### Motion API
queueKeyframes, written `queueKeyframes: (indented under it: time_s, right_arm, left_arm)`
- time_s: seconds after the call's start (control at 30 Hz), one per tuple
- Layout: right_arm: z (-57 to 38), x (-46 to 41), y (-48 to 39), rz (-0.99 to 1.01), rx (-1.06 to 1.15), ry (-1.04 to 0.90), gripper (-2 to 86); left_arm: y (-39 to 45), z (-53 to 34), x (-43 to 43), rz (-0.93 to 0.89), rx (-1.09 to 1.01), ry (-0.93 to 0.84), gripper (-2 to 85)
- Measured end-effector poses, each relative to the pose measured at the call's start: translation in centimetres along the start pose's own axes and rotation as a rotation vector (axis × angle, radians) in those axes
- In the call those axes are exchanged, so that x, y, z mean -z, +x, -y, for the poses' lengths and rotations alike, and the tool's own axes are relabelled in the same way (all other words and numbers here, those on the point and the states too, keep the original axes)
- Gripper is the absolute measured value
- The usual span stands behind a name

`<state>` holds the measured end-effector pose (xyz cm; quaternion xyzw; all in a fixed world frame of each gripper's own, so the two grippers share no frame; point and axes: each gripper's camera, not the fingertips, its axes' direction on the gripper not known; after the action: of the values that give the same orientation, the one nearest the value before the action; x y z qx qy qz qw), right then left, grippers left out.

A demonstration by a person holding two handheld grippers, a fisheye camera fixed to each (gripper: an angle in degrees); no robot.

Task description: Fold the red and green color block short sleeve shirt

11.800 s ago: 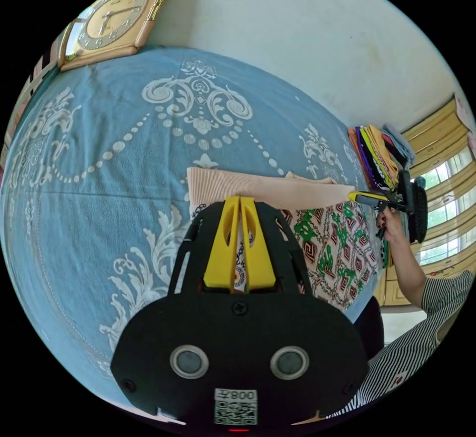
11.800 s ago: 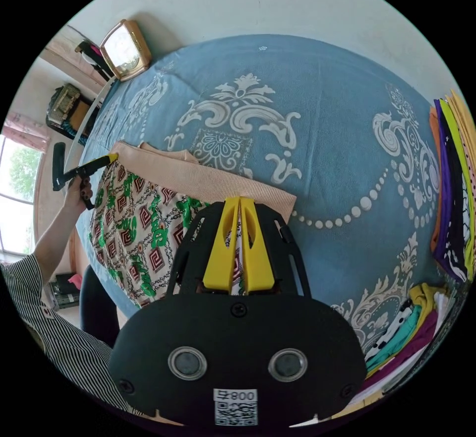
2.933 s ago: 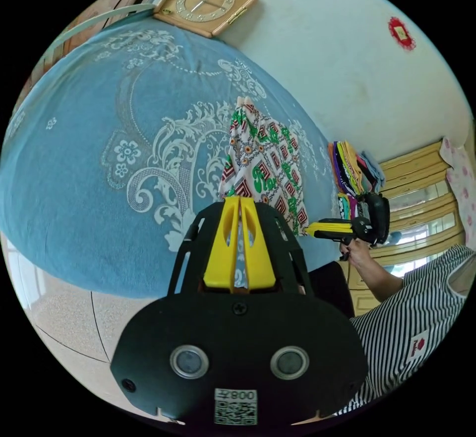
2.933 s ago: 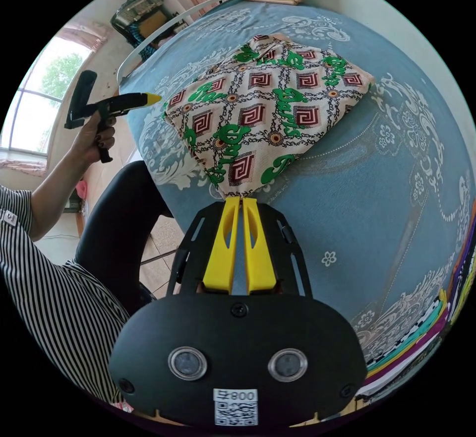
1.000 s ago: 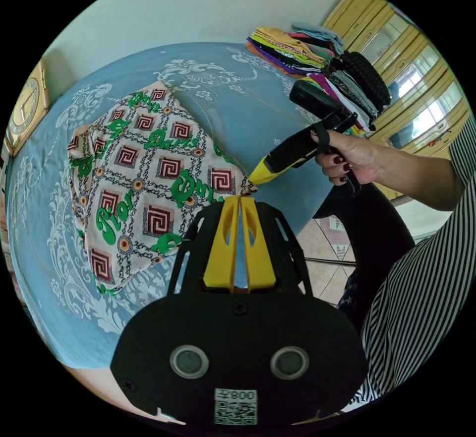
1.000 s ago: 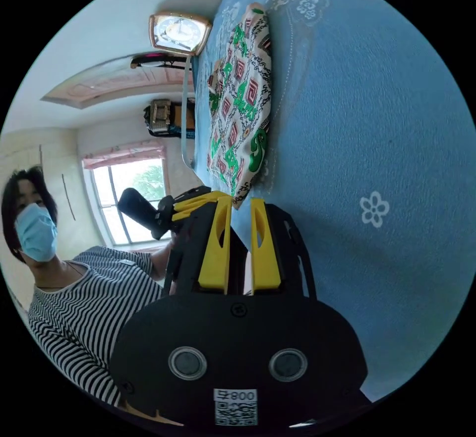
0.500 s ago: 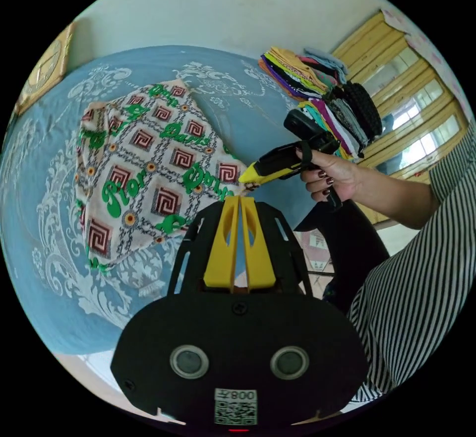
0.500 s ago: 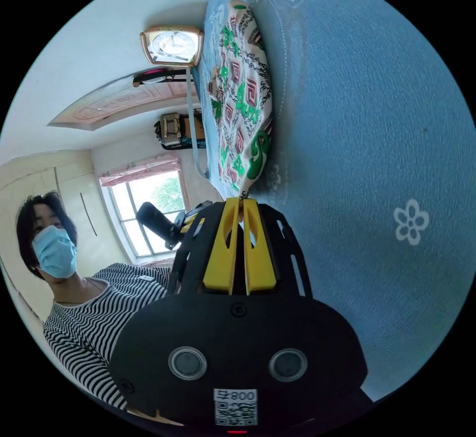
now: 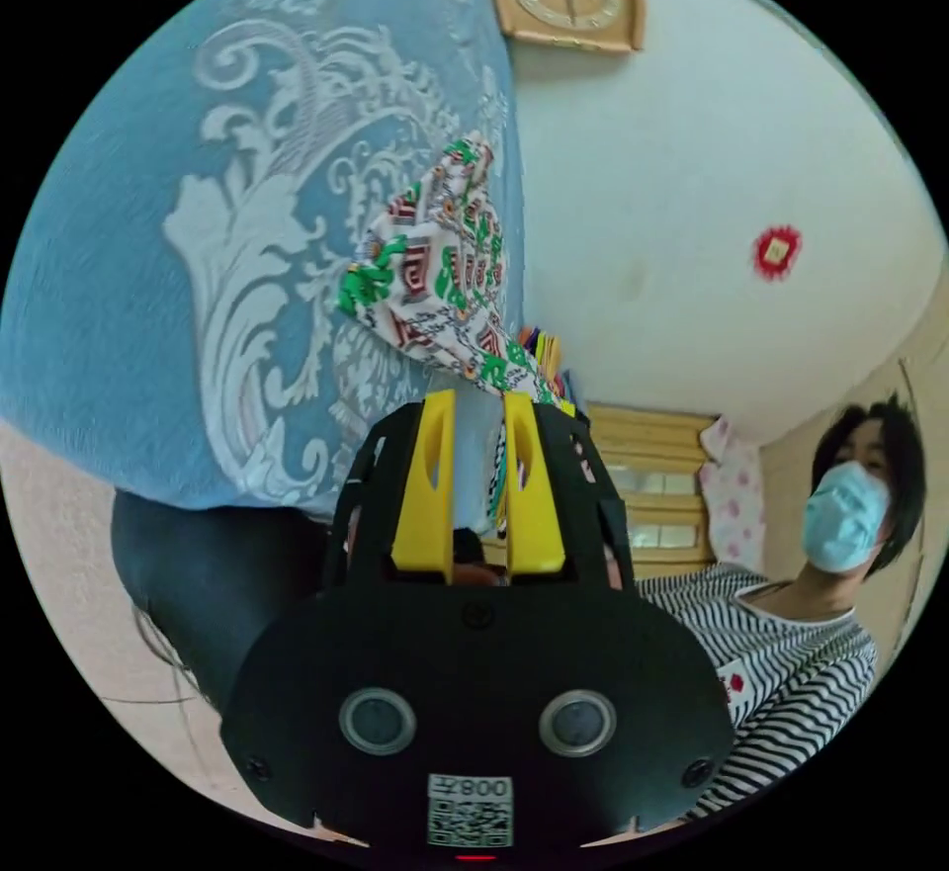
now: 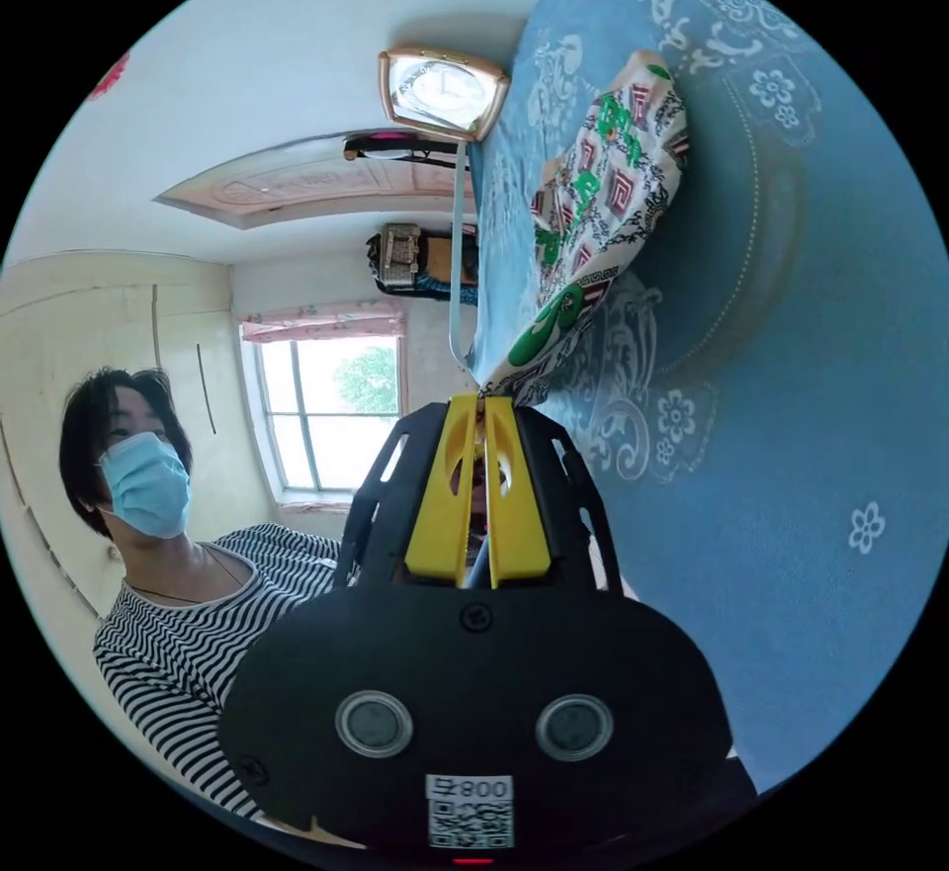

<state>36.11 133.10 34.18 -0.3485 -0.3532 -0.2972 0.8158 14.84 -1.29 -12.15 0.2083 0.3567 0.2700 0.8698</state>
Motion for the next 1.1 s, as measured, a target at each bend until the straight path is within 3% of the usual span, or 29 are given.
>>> queueKeyframes:
  time_s: [0.47,0.87,1.1]
  right_arm:
    - [-0.4,-0.5,8.0,0.025,0.027,0.023,0.8]
    - [-2.5,2.6,18.4,0.039,0.027,0.025,0.7]
    - [-5.7,6.6,25.3,-0.02,0.008,0.02,0.8]
  left_arm:
    - [-5.3,3.9,6.1,-0.041,0.209,0.173,9.2]
    - [-6.6,5.2,5.6,-0.081,0.276,0.254,3.9]
    - [-4.5,4.7,3.2,-0.073,0.194,0.261,2.3]
